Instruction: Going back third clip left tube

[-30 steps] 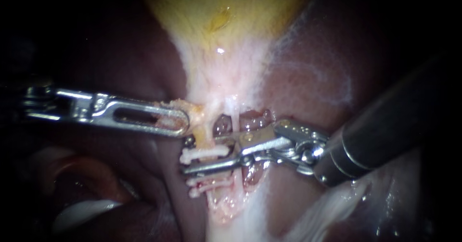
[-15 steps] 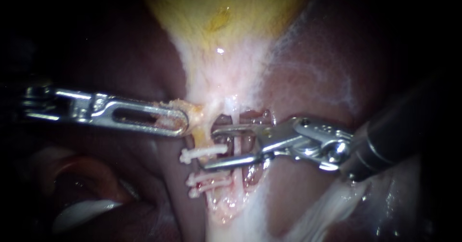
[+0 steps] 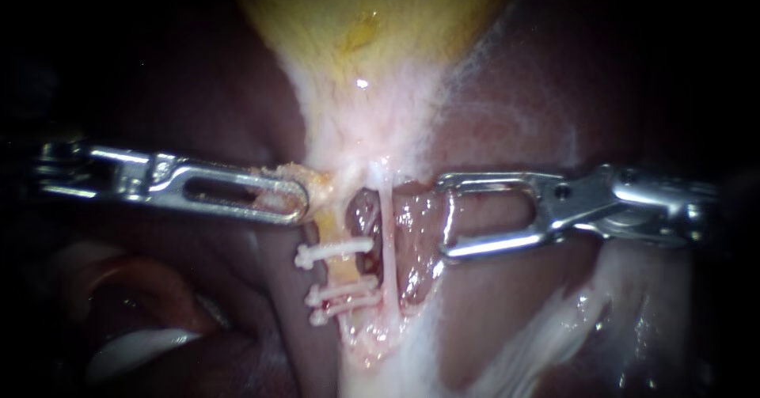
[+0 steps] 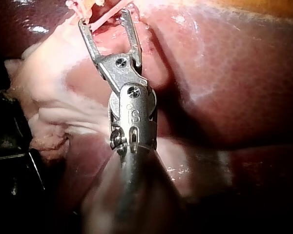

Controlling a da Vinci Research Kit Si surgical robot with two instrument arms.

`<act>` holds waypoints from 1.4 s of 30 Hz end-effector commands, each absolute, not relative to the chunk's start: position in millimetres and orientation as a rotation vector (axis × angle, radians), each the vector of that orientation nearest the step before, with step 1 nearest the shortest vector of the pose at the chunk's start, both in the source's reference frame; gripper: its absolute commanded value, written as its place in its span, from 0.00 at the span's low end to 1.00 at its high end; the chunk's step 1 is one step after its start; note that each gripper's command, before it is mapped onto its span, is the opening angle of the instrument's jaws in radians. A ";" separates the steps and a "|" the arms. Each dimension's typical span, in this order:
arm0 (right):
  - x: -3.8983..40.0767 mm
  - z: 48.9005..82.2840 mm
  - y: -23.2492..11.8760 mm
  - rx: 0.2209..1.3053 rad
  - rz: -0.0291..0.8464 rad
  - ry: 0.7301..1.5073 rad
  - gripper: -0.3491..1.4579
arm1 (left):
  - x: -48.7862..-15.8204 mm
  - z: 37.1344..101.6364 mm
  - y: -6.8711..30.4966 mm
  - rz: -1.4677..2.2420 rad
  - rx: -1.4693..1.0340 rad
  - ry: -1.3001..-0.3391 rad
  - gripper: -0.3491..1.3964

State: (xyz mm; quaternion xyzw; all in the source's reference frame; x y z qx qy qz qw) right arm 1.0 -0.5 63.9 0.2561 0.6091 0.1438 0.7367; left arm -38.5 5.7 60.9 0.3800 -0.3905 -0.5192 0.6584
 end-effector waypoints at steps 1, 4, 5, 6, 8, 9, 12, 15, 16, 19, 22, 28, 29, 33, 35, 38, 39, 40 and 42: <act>0.8 63.8 -0.3 0.561 0.314 1.339 0.47 | -38.5 61.0 5.7 -1.175 0.861 -0.884 0.00; 0.3 63.3 -0.1 0.554 0.300 1.343 0.47 | -38.5 61.0 5.8 -1.175 0.861 -0.884 0.00; 0.1 63.1 0.0 0.551 0.295 1.344 0.47 | -38.4 61.0 5.8 -1.175 0.861 -0.884 0.00; 0.0 63.1 0.0 0.551 0.295 1.344 0.47 | -38.4 61.0 5.8 -1.175 0.861 -0.884 0.00; -0.1 63.1 0.0 0.551 0.295 1.344 0.47 | -38.4 61.1 5.8 -1.175 0.861 -0.884 0.00; -0.2 63.1 0.0 0.552 0.295 1.344 0.47 | -38.4 61.2 5.9 -1.175 0.861 -0.884 0.00; -0.3 63.0 0.0 0.548 0.289 1.345 0.47 | -38.4 61.7 6.1 -1.177 0.857 -0.885 0.00; -0.4 63.0 0.0 0.549 0.289 1.345 0.47 | -38.6 62.5 6.1 -1.176 0.854 -0.886 0.00; -0.4 63.0 0.0 0.549 0.289 1.345 0.47 | -38.8 62.9 6.1 -1.175 0.852 -0.886 0.00; -0.4 63.0 0.0 0.549 0.289 1.345 0.47 | -39.4 63.7 6.0 -1.176 0.847 -0.888 0.00; -0.4 62.9 -0.1 0.549 0.289 1.345 0.47 | -40.2 64.8 6.3 -1.177 0.842 -0.889 0.00; -0.4 62.7 -0.2 0.549 0.290 1.345 0.47 | -41.4 66.4 7.1 -1.182 0.834 -0.894 0.00; -0.4 62.7 -0.2 0.549 0.290 1.345 0.47 | -41.5 66.6 7.2 -1.182 0.833 -0.894 0.00; -0.4 62.6 -0.1 0.550 0.290 1.345 0.47 | -41.8 66.9 7.3 -1.183 0.832 -0.894 0.00; -0.4 62.5 -0.1 0.550 0.291 1.345 0.47 | -41.8 66.9 7.3 -1.183 0.832 -0.894 0.00; -0.4 62.4 -0.1 0.550 0.291 1.345 0.47 | -41.8 66.9 7.3 -1.182 0.834 -0.894 0.00; -0.4 62.4 -0.1 0.550 0.291 1.345 0.47 | -41.9 66.9 7.4 -1.182 0.834 -0.894 0.00; -0.4 62.4 -0.1 0.550 0.291 1.345 0.47 | -41.9 66.9 7.4 -1.182 0.834 -0.894 0.00; -0.4 62.4 -0.1 0.550 0.291 1.345 0.47 | -41.9 66.9 7.4 -1.182 0.834 -0.894 0.00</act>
